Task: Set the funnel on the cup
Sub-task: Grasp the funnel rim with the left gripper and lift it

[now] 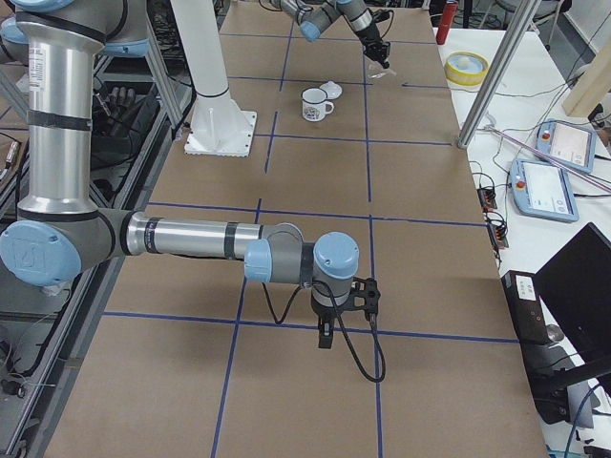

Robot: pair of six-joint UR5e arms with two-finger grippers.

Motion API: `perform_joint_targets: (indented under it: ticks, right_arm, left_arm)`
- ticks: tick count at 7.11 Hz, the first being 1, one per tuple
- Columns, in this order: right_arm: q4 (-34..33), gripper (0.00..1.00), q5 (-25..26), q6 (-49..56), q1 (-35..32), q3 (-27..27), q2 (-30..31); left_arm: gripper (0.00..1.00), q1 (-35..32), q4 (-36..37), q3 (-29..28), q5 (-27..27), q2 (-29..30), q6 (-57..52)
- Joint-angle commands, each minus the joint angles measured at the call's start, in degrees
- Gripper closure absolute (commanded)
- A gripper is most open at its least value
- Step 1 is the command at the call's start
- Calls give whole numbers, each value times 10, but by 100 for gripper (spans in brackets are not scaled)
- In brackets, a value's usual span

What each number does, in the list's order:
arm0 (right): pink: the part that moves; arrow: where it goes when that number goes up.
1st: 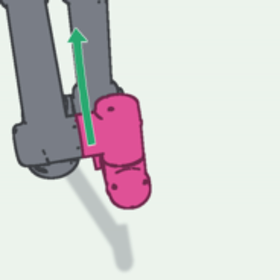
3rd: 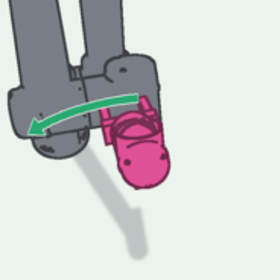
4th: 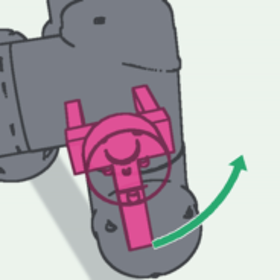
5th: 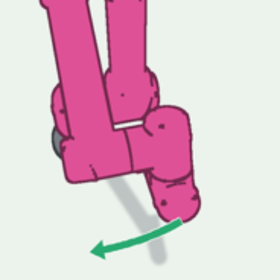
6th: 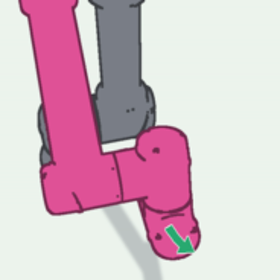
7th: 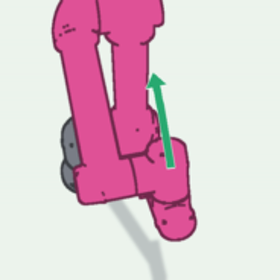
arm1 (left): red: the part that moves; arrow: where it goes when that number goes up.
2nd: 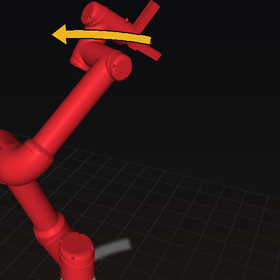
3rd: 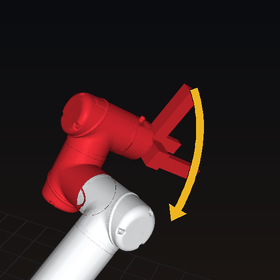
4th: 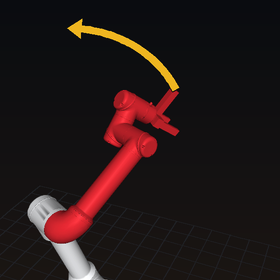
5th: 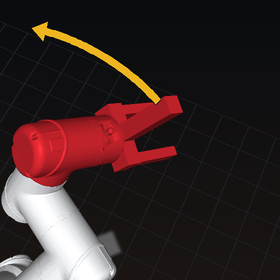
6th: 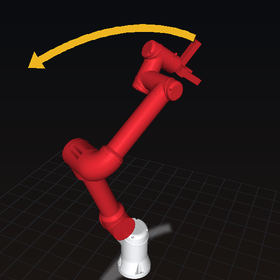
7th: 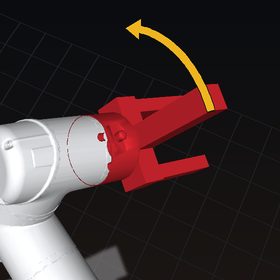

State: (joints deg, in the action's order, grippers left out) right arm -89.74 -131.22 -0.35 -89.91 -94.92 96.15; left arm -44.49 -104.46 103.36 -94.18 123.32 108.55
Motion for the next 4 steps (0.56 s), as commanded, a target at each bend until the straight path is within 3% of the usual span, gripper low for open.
perform_joint_targets:
  ticks: [1,2,4]
  right_arm:
    - [0,0,0,0,0,0,0]
    - [0,0,0,0,0,0,0]
    - [0,0,0,0,0,0,0]
  left_arm:
    - [100,-1,130,80,-88,-1,-60]
    - [100,0,212,116,-132,3,-77]
    - [100,50,279,139,-188,12,-111]
